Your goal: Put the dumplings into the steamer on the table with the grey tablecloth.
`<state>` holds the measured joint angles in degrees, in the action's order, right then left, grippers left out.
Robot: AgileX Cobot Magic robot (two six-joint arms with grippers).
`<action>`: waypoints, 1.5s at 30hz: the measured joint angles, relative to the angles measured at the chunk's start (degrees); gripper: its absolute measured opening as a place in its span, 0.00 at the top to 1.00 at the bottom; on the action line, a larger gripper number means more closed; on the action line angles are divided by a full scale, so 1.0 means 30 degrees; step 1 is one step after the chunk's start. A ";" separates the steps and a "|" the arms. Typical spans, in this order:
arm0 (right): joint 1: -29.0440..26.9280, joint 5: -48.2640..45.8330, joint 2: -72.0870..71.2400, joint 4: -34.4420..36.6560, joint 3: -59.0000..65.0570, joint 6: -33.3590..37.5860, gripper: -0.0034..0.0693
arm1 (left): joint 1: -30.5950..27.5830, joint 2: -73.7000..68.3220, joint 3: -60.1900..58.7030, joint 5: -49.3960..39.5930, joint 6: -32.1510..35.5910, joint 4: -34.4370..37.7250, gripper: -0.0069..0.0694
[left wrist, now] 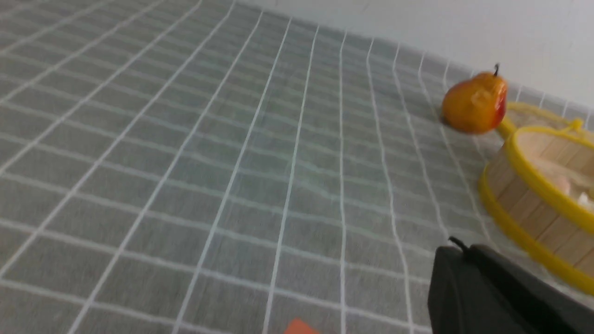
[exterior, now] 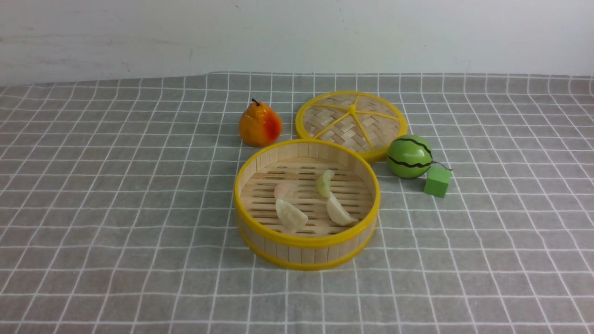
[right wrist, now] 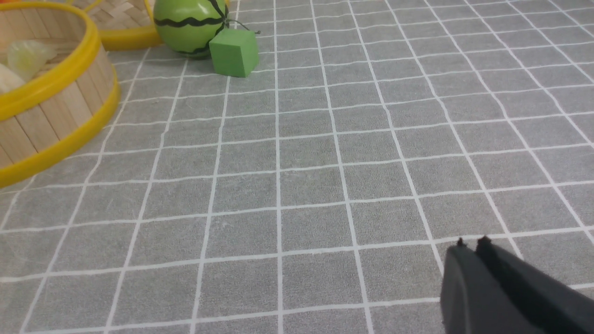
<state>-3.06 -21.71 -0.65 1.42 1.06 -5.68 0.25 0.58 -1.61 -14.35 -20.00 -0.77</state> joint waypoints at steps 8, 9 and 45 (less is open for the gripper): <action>0.0000 0.0000 0.0000 0.0000 0.0000 0.0000 0.91 | 0.0000 0.0000 -0.0050 -0.2208 0.3407 0.0084 0.93; 0.0000 0.0000 0.0000 0.0000 0.0000 0.0000 0.91 | 0.0000 0.0000 -0.0050 -0.2236 0.3610 0.0138 0.93; 0.0000 0.0000 0.0000 0.0000 0.0000 0.0000 0.89 | 0.0000 0.0000 -0.0050 -0.2416 0.4004 0.0372 0.93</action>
<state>-3.06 -21.71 -0.65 1.42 1.06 -5.68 0.25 0.58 -1.76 -21.60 -7.99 0.35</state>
